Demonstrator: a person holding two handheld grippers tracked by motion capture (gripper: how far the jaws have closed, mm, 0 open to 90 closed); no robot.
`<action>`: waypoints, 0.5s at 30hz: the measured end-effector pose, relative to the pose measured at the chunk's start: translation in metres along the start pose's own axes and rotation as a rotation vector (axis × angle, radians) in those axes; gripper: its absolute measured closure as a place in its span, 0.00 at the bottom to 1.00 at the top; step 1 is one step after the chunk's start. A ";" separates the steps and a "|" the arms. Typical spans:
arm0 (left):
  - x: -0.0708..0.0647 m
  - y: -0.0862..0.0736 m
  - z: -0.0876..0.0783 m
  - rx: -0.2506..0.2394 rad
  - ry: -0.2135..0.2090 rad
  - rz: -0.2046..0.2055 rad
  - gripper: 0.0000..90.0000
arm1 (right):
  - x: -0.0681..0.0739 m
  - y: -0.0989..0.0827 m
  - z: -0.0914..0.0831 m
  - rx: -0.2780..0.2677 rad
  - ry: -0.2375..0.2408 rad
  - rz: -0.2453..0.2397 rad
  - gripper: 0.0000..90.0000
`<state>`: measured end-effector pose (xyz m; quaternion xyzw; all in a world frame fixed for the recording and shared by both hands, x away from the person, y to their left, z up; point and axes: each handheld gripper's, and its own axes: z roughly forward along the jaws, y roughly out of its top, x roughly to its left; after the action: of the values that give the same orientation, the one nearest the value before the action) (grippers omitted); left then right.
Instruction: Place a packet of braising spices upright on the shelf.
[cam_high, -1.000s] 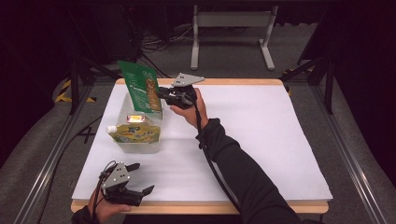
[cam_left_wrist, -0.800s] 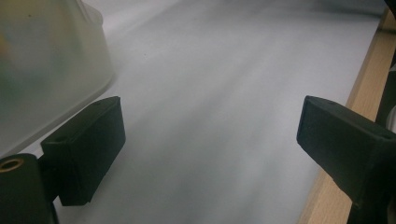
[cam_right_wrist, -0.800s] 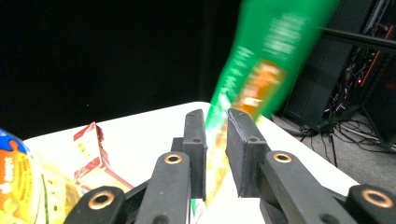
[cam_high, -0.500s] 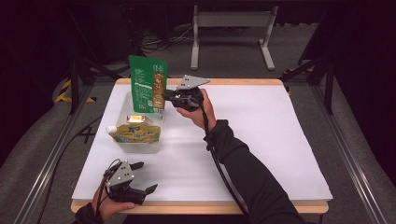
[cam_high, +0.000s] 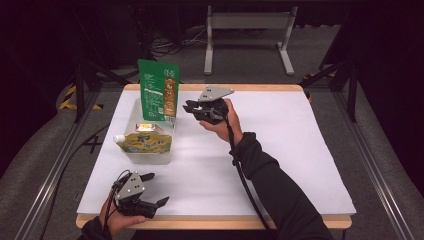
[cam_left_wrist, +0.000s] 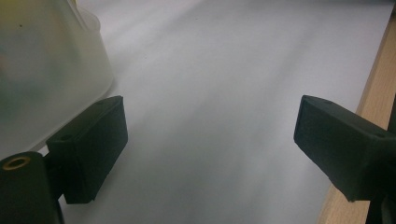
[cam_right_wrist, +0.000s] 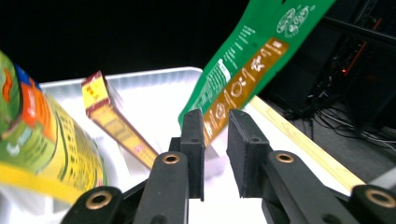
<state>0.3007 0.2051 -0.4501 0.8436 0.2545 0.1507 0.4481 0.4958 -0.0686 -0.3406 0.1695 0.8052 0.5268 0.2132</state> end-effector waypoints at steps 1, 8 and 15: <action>0.000 0.000 0.000 0.002 0.003 0.003 0.11 | 0.000 -0.001 -0.003 0.006 0.001 -0.004 0.84; 0.000 0.000 0.001 0.013 0.013 -0.002 0.12 | -0.001 -0.006 -0.027 0.048 -0.035 -0.044 0.83; -0.001 0.000 0.001 0.019 0.022 0.006 0.12 | -0.002 -0.015 -0.050 0.076 -0.067 -0.058 0.79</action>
<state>0.3003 0.2039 -0.4503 0.8470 0.2583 0.1589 0.4366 0.4709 -0.1140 -0.3362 0.1715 0.8216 0.4835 0.2485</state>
